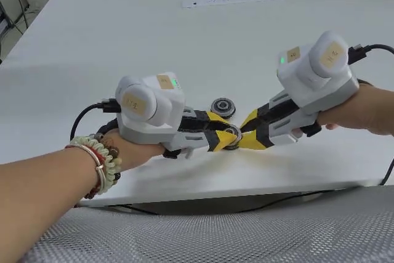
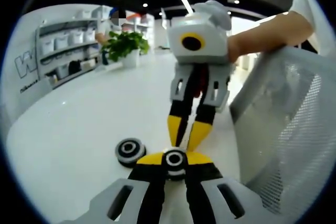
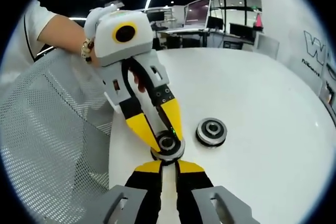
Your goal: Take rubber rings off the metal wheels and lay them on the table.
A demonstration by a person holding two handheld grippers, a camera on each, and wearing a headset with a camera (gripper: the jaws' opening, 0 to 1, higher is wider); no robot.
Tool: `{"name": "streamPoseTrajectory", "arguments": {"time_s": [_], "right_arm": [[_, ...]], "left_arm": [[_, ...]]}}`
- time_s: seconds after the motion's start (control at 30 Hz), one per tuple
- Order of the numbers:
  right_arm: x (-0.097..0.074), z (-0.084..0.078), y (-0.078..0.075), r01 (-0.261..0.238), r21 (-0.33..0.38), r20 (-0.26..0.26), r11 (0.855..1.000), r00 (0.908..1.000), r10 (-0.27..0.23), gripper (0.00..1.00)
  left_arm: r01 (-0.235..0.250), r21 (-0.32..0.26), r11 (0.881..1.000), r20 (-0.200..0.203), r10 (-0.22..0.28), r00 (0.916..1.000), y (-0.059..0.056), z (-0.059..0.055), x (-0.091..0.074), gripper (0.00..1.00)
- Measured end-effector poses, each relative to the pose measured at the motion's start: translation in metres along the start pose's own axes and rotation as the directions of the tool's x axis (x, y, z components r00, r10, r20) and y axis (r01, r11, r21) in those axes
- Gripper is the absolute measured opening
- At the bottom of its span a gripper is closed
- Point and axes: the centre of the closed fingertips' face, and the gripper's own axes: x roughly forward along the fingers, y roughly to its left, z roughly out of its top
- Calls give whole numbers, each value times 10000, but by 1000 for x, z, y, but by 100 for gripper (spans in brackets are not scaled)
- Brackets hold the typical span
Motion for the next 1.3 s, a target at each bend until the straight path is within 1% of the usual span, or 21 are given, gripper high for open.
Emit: {"name": "streamPoseTrajectory", "arguments": {"time_s": [0.03, 0.13, 0.27, 0.37, 0.43, 0.5, 0.67, 0.73, 0.8, 0.83, 0.87, 0.9, 0.93, 1.0, 1.03, 1.1, 1.13, 1.17, 1.2, 1.23, 1.3], "right_arm": [[0, 2, 1, -67, 218, 183, 9997, 9998, 63, 4], [1, 2, 1, -34, 15, 118, 10000, 9999, 34, 3], [0, 2, 1, 47, 94, 21, 9999, 10000, -48, 1], [-1, 1, -1, 146, 451, -73, 9989, 9999, -143, 0], [-1, 0, -2, 252, 1254, -179, 9918, 9996, -231, 0], [-2, -1, -4, 262, 1860, -174, 9822, 9996, -233, 0], [-3, -2, -4, 238, 2018, 41, 9791, 9997, -251, 0], [-2, -2, -6, 413, 1782, 92, 9831, 9990, -437, 0], [-4, -2, -7, 361, 2383, -2, 9705, 9993, -371, 0], [-5, -3, -8, 380, 2957, -220, 9545, 9992, -329, 0], [-6, -2, -9, 371, 3651, -207, 9302, 9993, -317, 0], [-7, 0, -11, 268, 4040, -95, 9144, 9996, -252, 0], [-7, 0, -12, 191, 4093, 29, 9122, 9997, -222, 0], [-8, 0, -12, 61, 4715, 151, 8819, 9998, -150, 0], [-8, -1, -12, 43, 4869, 175, 8734, 9997, -147, 0], [-9, 2, -13, -137, 5393, 438, 8420, 9990, -117, 0], [-9, 2, -14, -281, 5704, 573, 8209, 9983, -56, 0], [-10, 2, -13, -447, 6013, 669, 7978, 9977, 54, 0], [-10, 2, -12, -694, 6590, 877, 7490, 9960, 151, 0], [-10, 1, -11, -918, 7009, 1033, 7073, 9943, 268, 0], [-11, -2, -14, -1222, 7533, 1398, 6463, 9899, 242, 0]], "left_arm": [[-2, -1, 10000, 0, 2, 10000, 0, 0, 0, 14], [-4, -3, 10000, 17, 4, 10000, 0, 0, 0, 14], [-13, -33, 10000, 33, 14, 10000, 0, 0, 0, 14], [-28, -25, 10000, 31, 28, 10000, 0, 0, 0, 14], [13, 46, 10000, -6, -13, 10000, 0, 0, 0, 14], [12, 56, 10000, -13, -11, 10000, 1, -1, 0, 14], [3, 115, 9999, -31, -2, 10000, 1, -1, 0, 14], [10, 275, 9996, -103, -7, 9999, 2, -2, -1, 14], [51, 321, 9995, -121, -47, 9999, 2, -2, -1, 14], [55, 358, 9993, -125, -50, 9999, 1, -2, -1, 14], [65, 393, 9992, -131, -60, 9999, 1, -2, -1, 14], [59, 438, 9990, -149, -52, 9999, 1, -2, -1, 14], [53, 451, 9990, -155, -46, 9999, 1, -2, -1, 14], [65, 509, 9987, -180, -56, 9998, 1, -2, -1, 14], [60, 550, 9985, -194, -49, 9998, 1, -2, -1, 14], [52, 570, 9984, -213, -40, 9998, 1, -2, -1, 14], [52, 579, 9983, -223, -39, 9997, 1, -2, -1, 14], [54, 578, 9983, -223, -41, 9997, 1, -2, -1, 14], [57, 568, 9984, -224, -45, 9997, 1, -2, -1, 14], [64, 548, 9985, -218, -52, 9997, 1, -2, -1, 14], [90, 542, 9985, -176, -81, 9998, 1, -2, -1, 14]]}}
